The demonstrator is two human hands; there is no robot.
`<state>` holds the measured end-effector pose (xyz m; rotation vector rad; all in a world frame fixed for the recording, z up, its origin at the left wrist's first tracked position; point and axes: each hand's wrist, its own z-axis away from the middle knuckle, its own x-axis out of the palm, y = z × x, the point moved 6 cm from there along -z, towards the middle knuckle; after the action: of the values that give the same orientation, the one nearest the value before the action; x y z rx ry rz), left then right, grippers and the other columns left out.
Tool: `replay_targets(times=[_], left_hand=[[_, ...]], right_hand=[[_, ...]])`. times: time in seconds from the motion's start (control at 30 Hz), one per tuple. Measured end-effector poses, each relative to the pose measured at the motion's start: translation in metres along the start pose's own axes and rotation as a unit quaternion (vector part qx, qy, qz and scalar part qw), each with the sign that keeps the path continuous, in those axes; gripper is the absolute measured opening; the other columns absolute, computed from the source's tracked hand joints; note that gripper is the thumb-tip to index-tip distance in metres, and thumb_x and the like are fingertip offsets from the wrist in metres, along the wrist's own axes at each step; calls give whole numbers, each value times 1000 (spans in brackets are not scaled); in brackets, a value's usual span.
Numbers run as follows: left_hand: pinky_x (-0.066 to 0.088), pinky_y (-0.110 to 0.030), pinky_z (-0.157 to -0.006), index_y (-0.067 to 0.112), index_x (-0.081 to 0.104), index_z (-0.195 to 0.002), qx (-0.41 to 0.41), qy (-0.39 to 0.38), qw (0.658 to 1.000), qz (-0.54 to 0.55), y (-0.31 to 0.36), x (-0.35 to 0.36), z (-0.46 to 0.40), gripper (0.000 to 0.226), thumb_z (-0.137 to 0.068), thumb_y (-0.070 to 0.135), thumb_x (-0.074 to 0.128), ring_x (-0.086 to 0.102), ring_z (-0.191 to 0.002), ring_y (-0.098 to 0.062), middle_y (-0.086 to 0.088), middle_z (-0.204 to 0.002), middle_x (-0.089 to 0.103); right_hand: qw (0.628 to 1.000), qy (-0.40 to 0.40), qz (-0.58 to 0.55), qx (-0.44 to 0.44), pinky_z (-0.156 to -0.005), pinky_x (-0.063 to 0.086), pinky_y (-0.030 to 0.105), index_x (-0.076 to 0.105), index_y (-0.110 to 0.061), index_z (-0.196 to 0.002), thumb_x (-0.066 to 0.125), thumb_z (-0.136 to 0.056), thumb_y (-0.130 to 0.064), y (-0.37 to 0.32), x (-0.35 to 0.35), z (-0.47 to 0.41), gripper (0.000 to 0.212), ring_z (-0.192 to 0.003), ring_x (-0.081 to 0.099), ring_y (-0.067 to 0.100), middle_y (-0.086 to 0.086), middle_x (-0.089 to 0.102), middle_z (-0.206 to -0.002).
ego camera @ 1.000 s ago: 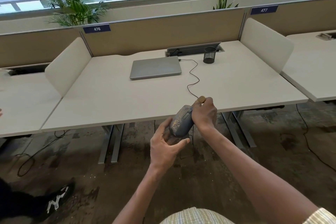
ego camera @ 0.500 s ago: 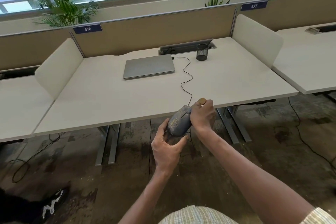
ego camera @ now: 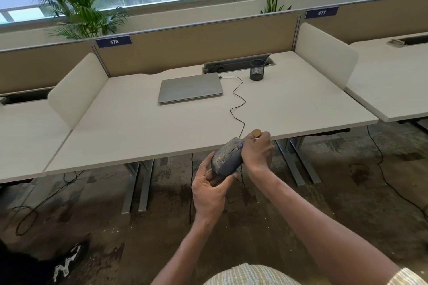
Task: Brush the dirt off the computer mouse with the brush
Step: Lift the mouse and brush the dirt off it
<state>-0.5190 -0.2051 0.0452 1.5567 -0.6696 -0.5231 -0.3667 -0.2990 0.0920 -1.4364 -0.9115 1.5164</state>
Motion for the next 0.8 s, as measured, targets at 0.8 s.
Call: replay_targets(times=[0.8], left_hand=[[62, -41, -92, 17, 57, -143, -56, -29, 995, 80, -1, 4, 0, 84, -65, 11, 91, 75, -111, -24, -10, -119, 77]], right_hand=[[999, -24, 17, -24, -65, 40, 34, 48, -11, -109, 44, -102, -19, 6, -11, 1, 11, -75, 50, 21, -4, 46, -78]])
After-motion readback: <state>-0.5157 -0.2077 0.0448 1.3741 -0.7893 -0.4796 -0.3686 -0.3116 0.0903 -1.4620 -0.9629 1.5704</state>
